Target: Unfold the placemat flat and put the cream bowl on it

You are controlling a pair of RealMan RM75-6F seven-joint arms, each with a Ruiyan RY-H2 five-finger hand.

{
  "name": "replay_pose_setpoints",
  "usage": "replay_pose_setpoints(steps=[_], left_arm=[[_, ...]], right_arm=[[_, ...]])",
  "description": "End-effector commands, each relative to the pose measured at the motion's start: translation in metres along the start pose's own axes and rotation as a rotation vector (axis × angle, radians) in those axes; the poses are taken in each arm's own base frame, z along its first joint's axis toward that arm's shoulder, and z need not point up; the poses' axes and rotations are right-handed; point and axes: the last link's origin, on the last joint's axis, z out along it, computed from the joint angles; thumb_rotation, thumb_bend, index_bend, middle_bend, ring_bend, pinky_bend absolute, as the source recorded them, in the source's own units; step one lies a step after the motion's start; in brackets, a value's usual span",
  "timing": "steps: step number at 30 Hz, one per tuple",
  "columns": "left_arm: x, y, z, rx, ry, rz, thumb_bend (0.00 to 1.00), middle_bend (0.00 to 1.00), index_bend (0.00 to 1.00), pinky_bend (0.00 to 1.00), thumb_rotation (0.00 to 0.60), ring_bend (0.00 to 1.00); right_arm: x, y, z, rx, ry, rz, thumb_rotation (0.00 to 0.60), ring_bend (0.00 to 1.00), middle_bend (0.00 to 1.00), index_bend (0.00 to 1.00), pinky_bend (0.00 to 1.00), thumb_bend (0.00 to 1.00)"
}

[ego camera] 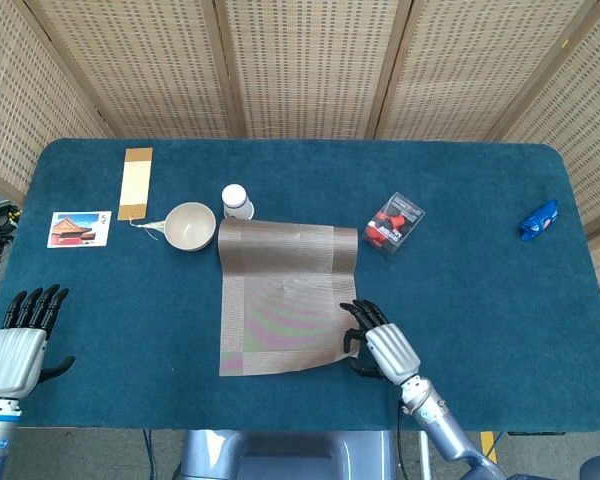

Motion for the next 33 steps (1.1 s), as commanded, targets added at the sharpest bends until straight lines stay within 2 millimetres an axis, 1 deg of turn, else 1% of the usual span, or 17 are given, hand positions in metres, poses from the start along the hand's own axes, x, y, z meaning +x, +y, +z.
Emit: replay_pose_setpoints(steps=[1,7,10,14,17,23,27,33], left_arm=[[0.000,0.001,0.000,-0.001,0.001,0.004,0.16,0.00,0.00,0.00,0.600,0.00],[0.000,0.003,-0.001,-0.006,0.005,0.009,0.15,0.00,0.00,0.00,0.600,0.00],[0.000,0.004,-0.001,-0.009,0.004,0.010,0.15,0.00,0.00,0.00,0.600,0.00],[-0.001,0.005,-0.001,-0.011,0.001,0.011,0.16,0.00,0.00,0.00,0.600,0.00],[0.000,0.005,-0.001,-0.010,0.003,0.012,0.15,0.00,0.00,0.00,0.600,0.00],[0.000,0.004,-0.001,-0.007,0.003,0.011,0.16,0.00,0.00,0.00,0.600,0.00],[-0.001,0.004,-0.001,-0.005,0.001,0.011,0.16,0.00,0.00,0.00,0.600,0.00],[-0.001,0.005,0.000,-0.008,0.000,0.014,0.15,0.00,0.00,0.00,0.600,0.00]], right_arm=[[0.013,0.005,-0.015,-0.015,0.022,-0.013,0.600,0.00,0.17,0.65,0.00,0.62],[0.035,0.021,-0.038,-0.060,0.052,-0.050,0.600,0.00,0.17,0.66,0.00,0.61],[0.045,0.030,-0.047,-0.083,0.065,-0.084,0.600,0.00,0.18,0.66,0.00,0.61],[0.060,0.045,-0.054,-0.119,0.083,-0.155,0.600,0.01,0.18,0.67,0.00,0.61],[0.069,0.053,-0.055,-0.146,0.086,-0.164,0.600,0.01,0.18,0.67,0.00,0.60],[0.090,0.073,-0.055,-0.207,0.090,-0.247,0.600,0.02,0.19,0.68,0.00,0.60],[0.103,0.085,-0.056,-0.247,0.086,-0.313,0.600,0.02,0.19,0.68,0.00,0.60],[0.125,0.101,-0.059,-0.308,0.087,-0.460,0.600,0.02,0.20,0.69,0.00,0.59]])
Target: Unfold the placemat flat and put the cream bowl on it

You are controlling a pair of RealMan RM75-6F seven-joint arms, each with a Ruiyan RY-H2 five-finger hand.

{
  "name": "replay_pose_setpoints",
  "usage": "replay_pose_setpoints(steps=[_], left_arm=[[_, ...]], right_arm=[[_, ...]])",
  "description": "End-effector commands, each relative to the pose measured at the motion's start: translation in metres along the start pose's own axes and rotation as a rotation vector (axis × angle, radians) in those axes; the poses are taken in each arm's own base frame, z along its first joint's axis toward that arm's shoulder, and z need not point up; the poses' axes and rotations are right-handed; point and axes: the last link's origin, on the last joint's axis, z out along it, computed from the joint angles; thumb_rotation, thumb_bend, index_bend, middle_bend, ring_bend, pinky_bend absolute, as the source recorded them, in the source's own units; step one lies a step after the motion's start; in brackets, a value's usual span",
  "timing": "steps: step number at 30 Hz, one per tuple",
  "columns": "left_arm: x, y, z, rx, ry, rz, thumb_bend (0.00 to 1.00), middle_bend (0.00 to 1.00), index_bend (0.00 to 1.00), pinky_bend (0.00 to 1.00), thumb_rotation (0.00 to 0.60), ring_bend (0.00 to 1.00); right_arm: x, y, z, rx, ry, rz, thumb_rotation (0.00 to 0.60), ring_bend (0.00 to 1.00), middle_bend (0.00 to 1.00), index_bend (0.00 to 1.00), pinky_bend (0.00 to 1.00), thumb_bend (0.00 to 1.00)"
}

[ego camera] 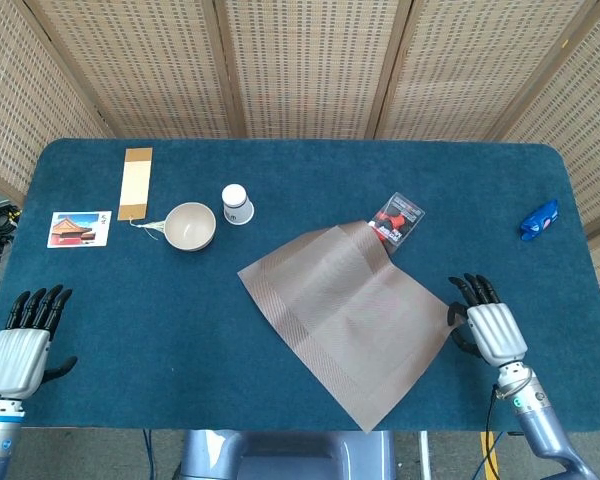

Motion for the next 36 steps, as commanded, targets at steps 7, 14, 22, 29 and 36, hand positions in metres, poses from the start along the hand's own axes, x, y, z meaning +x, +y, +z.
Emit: replay_pose_setpoints(steps=[7,14,22,29,36], left_arm=[[0.000,0.001,0.000,-0.002,-0.002,0.001,0.16,0.00,0.00,0.00,0.600,0.00],[0.000,0.002,0.000,-0.003,-0.002,-0.005,0.16,0.00,0.00,0.00,0.600,0.00],[0.000,0.001,0.000,-0.002,-0.003,-0.007,0.16,0.00,0.00,0.00,0.600,0.00],[0.002,0.002,0.001,-0.007,0.010,-0.018,0.15,0.00,0.00,0.00,0.600,0.00],[0.013,0.010,0.006,-0.049,0.050,-0.011,0.15,0.00,0.00,0.00,0.600,0.00]], right_arm=[[0.020,0.025,0.010,-0.056,-0.007,-0.173,0.600,0.03,0.20,0.69,0.00,0.59],[0.024,0.025,0.019,-0.074,-0.016,-0.217,0.600,0.03,0.18,0.64,0.00,0.56],[0.021,0.032,0.009,-0.140,-0.039,-0.289,0.600,0.00,0.00,0.11,0.00,0.24],[0.038,0.030,-0.016,-0.238,0.091,-0.190,0.600,0.00,0.00,0.00,0.00,0.20],[0.060,0.017,-0.067,-0.200,0.219,-0.060,0.600,0.00,0.00,0.00,0.00,0.19]])
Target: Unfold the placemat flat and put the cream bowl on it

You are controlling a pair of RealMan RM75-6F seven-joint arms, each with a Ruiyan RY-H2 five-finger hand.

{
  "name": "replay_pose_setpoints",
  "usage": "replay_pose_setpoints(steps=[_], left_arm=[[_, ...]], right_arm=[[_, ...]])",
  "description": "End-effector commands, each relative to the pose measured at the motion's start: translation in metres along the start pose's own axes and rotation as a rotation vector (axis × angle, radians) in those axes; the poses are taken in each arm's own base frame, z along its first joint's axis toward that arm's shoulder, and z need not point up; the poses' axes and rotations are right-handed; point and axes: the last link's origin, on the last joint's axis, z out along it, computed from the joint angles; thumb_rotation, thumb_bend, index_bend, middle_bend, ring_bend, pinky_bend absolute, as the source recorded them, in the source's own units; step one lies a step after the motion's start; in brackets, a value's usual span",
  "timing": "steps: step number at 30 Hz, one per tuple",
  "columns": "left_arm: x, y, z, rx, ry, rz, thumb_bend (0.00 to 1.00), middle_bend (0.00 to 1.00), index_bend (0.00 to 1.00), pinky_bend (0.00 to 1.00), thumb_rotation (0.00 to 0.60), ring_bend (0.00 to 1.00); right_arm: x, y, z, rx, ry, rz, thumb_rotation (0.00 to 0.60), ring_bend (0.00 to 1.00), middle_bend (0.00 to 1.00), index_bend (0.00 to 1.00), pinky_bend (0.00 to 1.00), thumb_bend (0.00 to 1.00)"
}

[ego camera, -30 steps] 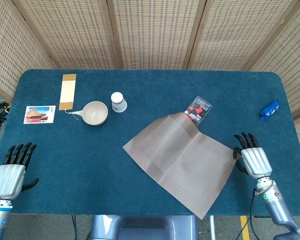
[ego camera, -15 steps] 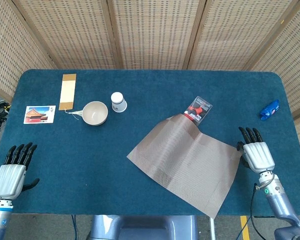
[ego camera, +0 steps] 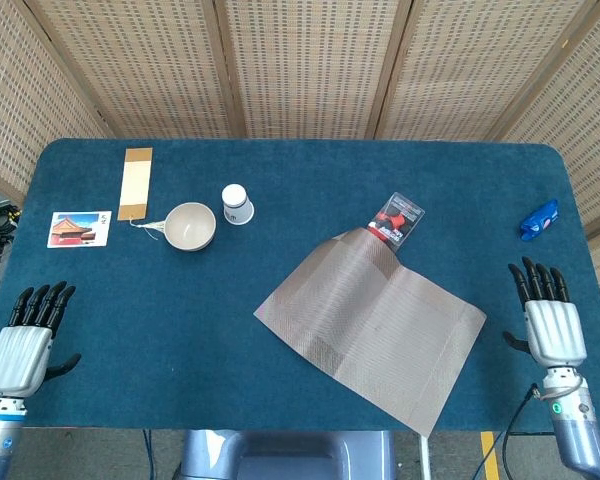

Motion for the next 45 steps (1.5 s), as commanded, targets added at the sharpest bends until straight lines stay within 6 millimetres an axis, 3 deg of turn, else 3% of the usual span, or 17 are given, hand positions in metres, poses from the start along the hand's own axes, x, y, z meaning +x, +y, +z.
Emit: replay_pose_setpoints(steps=[1,8,17,20,28,30,35,39,45], left_arm=[[0.007,0.004,0.004,-0.020,0.022,0.014,0.15,0.00,0.00,0.00,0.600,0.00],[0.019,0.026,0.019,-0.089,0.053,0.040,0.14,0.00,0.00,0.00,0.600,0.00],[0.016,0.060,0.040,-0.171,0.038,0.065,0.15,0.00,0.04,0.00,0.600,0.00],[0.010,0.079,0.053,-0.210,0.028,0.073,0.15,0.00,0.07,0.00,0.600,0.00],[-0.008,0.140,0.087,-0.302,0.022,0.119,0.14,0.00,0.00,0.00,0.600,0.00],[-0.015,0.165,0.097,-0.335,0.004,0.123,0.13,0.00,0.00,0.00,0.600,0.00],[-0.024,0.189,0.107,-0.332,-0.020,0.135,0.10,0.00,0.00,0.00,0.600,0.00],[-0.033,0.208,0.116,-0.333,-0.039,0.161,0.00,0.00,0.00,0.00,0.600,0.00],[-0.053,0.239,0.134,-0.320,-0.065,0.214,0.00,0.00,0.00,0.00,0.600,0.00]], right_arm=[[0.022,-0.001,-0.030,0.027,0.075,0.071,0.600,0.00,0.00,0.01,0.00,0.18],[0.039,-0.001,-0.054,0.063,0.178,0.104,0.600,0.00,0.00,0.02,0.00,0.16],[0.042,0.006,-0.054,0.061,0.175,0.153,0.600,0.00,0.00,0.02,0.00,0.16],[0.043,0.006,-0.055,0.070,0.178,0.163,0.600,0.00,0.00,0.02,0.00,0.16],[0.045,0.007,-0.056,0.072,0.165,0.189,0.600,0.00,0.00,0.02,0.00,0.16],[0.045,0.007,-0.056,0.074,0.163,0.197,0.600,0.00,0.00,0.02,0.00,0.16],[0.045,0.008,-0.056,0.076,0.157,0.209,0.600,0.00,0.00,0.03,0.00,0.16],[0.046,0.010,-0.055,0.073,0.154,0.225,0.600,0.00,0.00,0.03,0.00,0.16],[0.049,0.017,-0.051,0.058,0.153,0.258,0.600,0.00,0.00,0.03,0.00,0.16]])
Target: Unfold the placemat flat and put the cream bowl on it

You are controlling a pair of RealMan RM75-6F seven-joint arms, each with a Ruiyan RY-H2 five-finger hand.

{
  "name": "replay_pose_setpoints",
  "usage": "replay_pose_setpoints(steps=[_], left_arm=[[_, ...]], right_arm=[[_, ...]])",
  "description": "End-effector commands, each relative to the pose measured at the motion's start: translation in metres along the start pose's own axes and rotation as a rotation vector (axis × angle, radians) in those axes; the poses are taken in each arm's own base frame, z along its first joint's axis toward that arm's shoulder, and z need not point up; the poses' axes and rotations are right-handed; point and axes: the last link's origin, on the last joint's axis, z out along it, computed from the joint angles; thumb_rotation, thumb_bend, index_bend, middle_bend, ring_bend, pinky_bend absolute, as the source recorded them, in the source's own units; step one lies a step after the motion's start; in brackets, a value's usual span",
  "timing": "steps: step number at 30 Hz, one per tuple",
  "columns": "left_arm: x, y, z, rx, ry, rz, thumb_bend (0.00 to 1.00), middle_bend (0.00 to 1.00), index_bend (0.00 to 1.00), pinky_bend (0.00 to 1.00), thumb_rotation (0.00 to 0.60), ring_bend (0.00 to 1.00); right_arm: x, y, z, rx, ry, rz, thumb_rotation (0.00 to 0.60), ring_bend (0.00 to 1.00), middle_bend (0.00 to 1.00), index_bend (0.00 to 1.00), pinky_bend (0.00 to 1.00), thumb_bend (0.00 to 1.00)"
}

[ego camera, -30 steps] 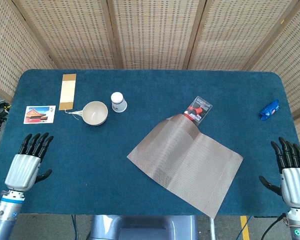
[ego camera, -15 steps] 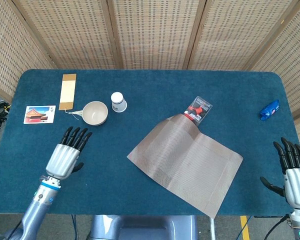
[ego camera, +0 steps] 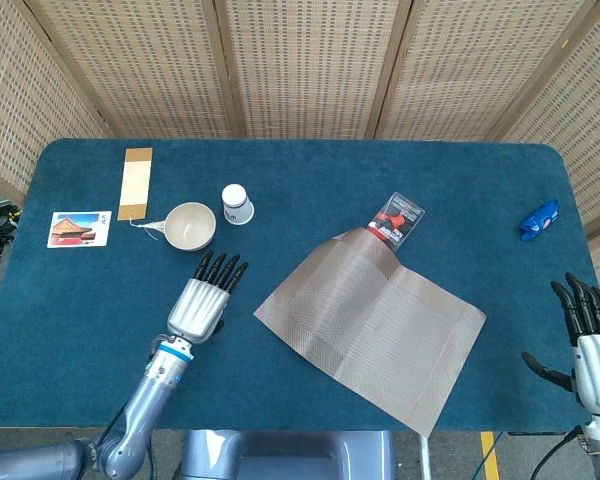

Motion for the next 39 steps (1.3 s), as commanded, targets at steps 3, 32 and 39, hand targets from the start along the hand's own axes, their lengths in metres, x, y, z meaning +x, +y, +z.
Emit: replay_pose_setpoints(steps=[3,32,39], left_arm=[[-0.011,0.023,0.027,0.006,-0.035,0.042,0.00,0.00,0.00,0.00,0.600,0.00],[-0.038,0.068,0.057,-0.045,-0.073,0.145,0.05,0.00,0.00,0.00,0.600,0.00],[-0.040,0.073,0.057,-0.059,-0.065,0.135,0.28,0.00,0.04,0.00,0.600,0.00]], right_arm=[[0.002,0.005,0.003,-0.013,-0.001,0.012,0.600,0.00,0.00,0.03,0.00,0.16],[0.008,0.015,0.010,-0.041,0.018,0.086,0.600,0.00,0.00,0.04,0.00,0.16],[0.007,0.016,0.011,-0.042,0.016,0.091,0.600,0.00,0.00,0.04,0.00,0.16]])
